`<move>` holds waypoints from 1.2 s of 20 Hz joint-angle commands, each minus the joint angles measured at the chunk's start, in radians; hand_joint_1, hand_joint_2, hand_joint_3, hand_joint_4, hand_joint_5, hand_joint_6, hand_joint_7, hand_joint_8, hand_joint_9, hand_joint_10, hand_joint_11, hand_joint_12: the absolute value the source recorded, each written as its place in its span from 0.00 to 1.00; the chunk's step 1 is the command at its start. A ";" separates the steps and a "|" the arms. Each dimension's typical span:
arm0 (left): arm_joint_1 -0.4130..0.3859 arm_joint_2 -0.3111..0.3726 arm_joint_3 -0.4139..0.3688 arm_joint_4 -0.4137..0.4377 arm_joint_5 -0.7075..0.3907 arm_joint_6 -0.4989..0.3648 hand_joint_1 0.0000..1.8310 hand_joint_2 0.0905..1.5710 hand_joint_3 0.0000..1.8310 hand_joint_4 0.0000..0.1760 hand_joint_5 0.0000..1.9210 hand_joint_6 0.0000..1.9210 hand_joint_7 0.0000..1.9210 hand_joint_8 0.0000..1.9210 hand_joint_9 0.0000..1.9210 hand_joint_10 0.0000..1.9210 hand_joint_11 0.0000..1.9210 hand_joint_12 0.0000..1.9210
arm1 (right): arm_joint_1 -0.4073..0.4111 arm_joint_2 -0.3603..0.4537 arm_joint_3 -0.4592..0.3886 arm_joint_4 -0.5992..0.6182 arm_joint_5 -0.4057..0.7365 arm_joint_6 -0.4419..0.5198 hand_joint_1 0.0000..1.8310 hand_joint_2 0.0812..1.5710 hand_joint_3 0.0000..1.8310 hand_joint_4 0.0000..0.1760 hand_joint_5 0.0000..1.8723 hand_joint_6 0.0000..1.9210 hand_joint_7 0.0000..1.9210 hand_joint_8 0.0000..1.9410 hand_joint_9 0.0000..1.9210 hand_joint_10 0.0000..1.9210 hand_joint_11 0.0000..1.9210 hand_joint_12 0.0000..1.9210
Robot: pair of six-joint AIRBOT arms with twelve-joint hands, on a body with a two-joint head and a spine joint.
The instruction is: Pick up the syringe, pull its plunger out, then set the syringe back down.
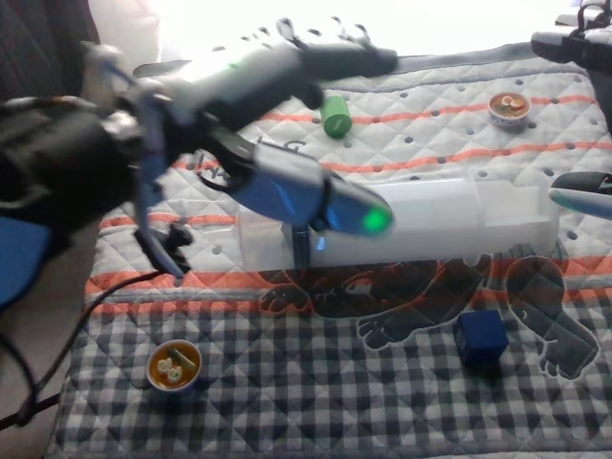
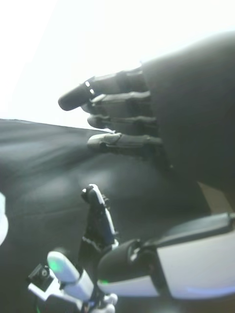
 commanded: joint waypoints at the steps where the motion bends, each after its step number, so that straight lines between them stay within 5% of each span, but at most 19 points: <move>1: -0.015 -0.014 0.009 0.028 0.042 0.007 0.44 0.45 0.00 0.00 0.12 0.00 0.06 0.00 0.07 0.02 0.00 0.60 | 0.009 -0.001 0.005 -0.015 0.127 0.004 0.57 0.56 0.00 0.00 0.31 0.02 0.26 0.01 0.13 0.22 0.00 0.58; 3: -0.025 -0.059 0.049 0.028 -0.018 0.008 0.44 0.41 0.00 0.00 0.11 0.00 0.06 0.00 0.07 0.02 0.00 0.57 | 0.009 -0.002 0.007 -0.015 0.127 0.004 0.58 0.56 0.00 0.00 0.30 0.01 0.24 0.00 0.10 0.23 0.00 0.53; 8: -0.029 -0.174 0.158 0.028 -0.148 0.007 0.42 0.40 0.00 0.00 0.10 0.00 0.08 0.01 0.08 0.02 0.00 0.52 | 0.009 -0.004 0.010 -0.016 0.126 0.004 0.55 0.56 0.00 0.00 0.30 0.00 0.26 0.01 0.09 0.30 0.00 0.60; 14: -0.023 -0.272 0.248 0.028 -0.287 0.043 0.42 0.44 0.00 0.00 0.08 0.00 0.09 0.00 0.12 0.05 0.00 0.76 | 0.010 -0.004 0.011 -0.016 0.127 0.004 0.54 0.56 0.00 0.00 0.31 0.00 0.28 0.01 0.10 0.34 0.00 0.66; 16: -0.023 -0.291 0.263 0.028 -0.332 0.084 0.41 0.42 0.00 0.00 0.02 0.00 0.19 0.02 0.05 0.55 0.04 0.93 | 0.011 -0.004 0.011 -0.016 0.127 0.004 0.55 0.57 0.00 0.00 0.32 0.01 0.30 0.02 0.10 0.38 0.00 0.68; 17: -0.020 -0.299 0.270 0.028 -0.349 0.094 0.40 0.44 0.00 0.00 0.02 0.00 0.20 0.03 0.01 0.72 0.03 0.99 | 0.011 -0.004 0.011 -0.016 0.127 0.004 0.56 0.58 0.00 0.00 0.33 0.01 0.31 0.02 0.09 0.42 0.00 0.69; 18: -0.017 -0.306 0.279 0.028 -0.363 0.096 0.40 0.47 0.01 0.00 0.07 0.01 0.15 0.13 0.00 0.77 0.01 1.00 | 0.012 -0.004 0.011 -0.016 0.127 0.004 0.56 0.59 0.00 0.00 0.33 0.01 0.31 0.02 0.08 0.44 0.00 0.70; 19: -0.014 -0.312 0.288 0.028 -0.374 0.096 0.44 0.52 0.01 0.00 0.10 0.01 0.12 0.11 0.00 0.63 0.00 0.99 | 0.012 -0.004 0.011 -0.016 0.127 0.004 0.58 0.60 0.00 0.00 0.33 0.01 0.31 0.03 0.09 0.45 0.00 0.69; 21: -0.008 -0.316 0.299 0.028 -0.372 0.096 0.46 0.53 0.01 0.00 0.10 0.00 0.11 0.10 0.00 0.58 0.00 0.99 | 0.012 -0.004 0.011 -0.016 0.127 0.004 0.58 0.60 0.00 0.00 0.33 0.01 0.31 0.03 0.09 0.46 0.00 0.68; 22: -0.006 -0.316 0.301 0.028 -0.366 0.095 0.56 0.62 0.02 0.00 0.29 0.05 0.20 0.07 0.08 0.19 0.00 0.56 | 0.012 -0.004 0.010 -0.016 0.127 0.004 0.58 0.62 0.01 0.00 0.35 0.01 0.33 0.04 0.10 0.47 0.00 0.70; 23: -0.004 -0.315 0.306 0.024 -0.352 0.095 0.61 0.70 0.01 0.00 0.43 0.46 0.31 0.05 0.16 0.11 0.00 0.48 | 0.012 -0.004 0.010 -0.015 0.127 0.004 0.56 0.63 0.01 0.00 0.35 0.02 0.33 0.04 0.11 0.48 0.00 0.70; 24: -0.003 -0.312 0.313 -0.006 -0.333 0.095 0.66 0.73 0.00 0.00 0.51 0.43 0.34 0.65 0.17 0.64 0.04 0.90 | 0.012 -0.004 0.010 -0.015 0.127 0.004 0.56 0.64 0.01 0.00 0.35 0.02 0.34 0.04 0.12 0.49 0.00 0.71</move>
